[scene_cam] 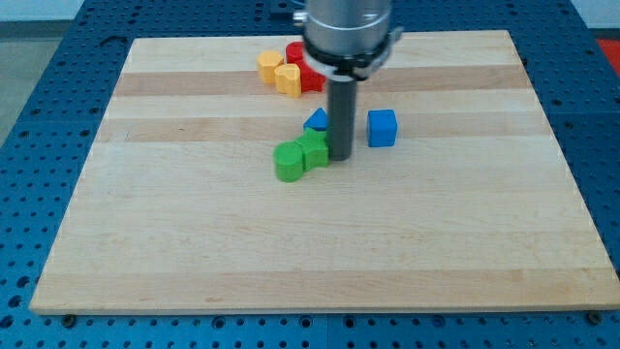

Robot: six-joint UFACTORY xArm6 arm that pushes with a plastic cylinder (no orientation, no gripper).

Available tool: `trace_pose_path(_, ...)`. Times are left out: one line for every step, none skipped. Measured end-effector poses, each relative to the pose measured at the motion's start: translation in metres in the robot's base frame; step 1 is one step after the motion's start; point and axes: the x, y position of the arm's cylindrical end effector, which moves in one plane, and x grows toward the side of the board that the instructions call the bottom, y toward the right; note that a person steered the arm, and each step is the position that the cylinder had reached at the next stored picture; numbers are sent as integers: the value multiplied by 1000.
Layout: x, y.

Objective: Push the blue triangle right a bit

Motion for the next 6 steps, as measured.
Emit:
trace_pose_path(12,-40)
trace_pose_path(37,-73)
trace_pose_path(37,-69)
trace_pose_path(6,-23)
trace_pose_path(-5,-22)
trace_pose_path(-8,-40)
